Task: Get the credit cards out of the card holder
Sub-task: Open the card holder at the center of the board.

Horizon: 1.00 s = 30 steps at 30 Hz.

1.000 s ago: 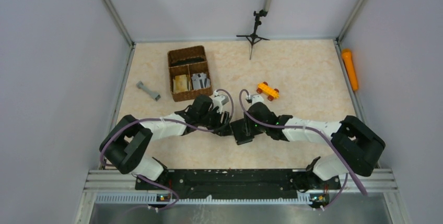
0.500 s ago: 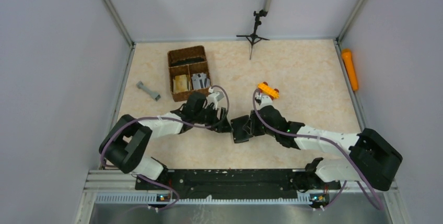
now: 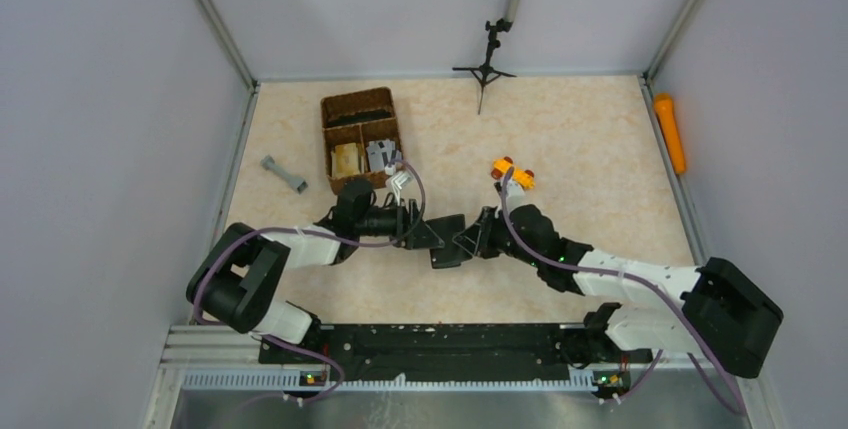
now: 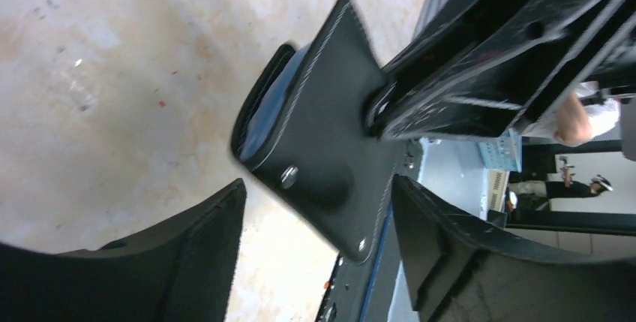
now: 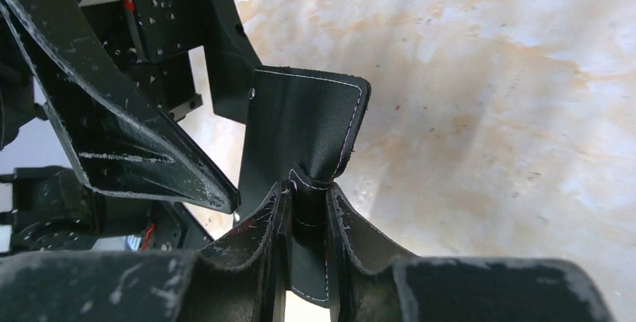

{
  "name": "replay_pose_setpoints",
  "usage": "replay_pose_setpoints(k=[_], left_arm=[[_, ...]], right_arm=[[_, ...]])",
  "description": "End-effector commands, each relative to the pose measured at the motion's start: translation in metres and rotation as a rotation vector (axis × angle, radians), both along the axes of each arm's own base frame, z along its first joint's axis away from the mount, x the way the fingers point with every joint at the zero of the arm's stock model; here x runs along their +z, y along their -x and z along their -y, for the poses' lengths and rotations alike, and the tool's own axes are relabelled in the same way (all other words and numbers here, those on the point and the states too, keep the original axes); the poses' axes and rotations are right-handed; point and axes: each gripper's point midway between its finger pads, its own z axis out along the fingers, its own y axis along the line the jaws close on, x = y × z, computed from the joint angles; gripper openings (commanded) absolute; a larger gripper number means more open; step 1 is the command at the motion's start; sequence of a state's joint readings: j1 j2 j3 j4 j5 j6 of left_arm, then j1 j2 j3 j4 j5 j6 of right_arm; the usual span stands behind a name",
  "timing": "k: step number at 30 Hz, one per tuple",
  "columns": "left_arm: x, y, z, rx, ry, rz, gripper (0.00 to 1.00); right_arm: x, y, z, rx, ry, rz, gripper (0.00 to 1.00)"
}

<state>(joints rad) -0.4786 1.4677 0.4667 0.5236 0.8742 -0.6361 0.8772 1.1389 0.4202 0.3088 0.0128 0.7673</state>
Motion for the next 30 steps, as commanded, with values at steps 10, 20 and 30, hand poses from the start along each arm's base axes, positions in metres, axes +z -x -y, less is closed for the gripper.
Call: replay_pose_setpoints(k=[10, 20, 30], left_arm=[[0.033, 0.004, 0.008, -0.071, 0.135, 0.084, 0.0], [0.025, 0.0, 0.007, -0.054, 0.094, 0.069, 0.0], [0.018, -0.007, 0.003, -0.016, 0.048, 0.067, 0.0]], right_arm=[[0.005, -0.007, -0.025, 0.038, 0.043, 0.018, 0.58], [-0.013, -0.021, 0.009, -0.142, 0.416, 0.075, 0.6], [-0.021, -0.023, 0.072, -0.307, 0.611, 0.094, 0.57]])
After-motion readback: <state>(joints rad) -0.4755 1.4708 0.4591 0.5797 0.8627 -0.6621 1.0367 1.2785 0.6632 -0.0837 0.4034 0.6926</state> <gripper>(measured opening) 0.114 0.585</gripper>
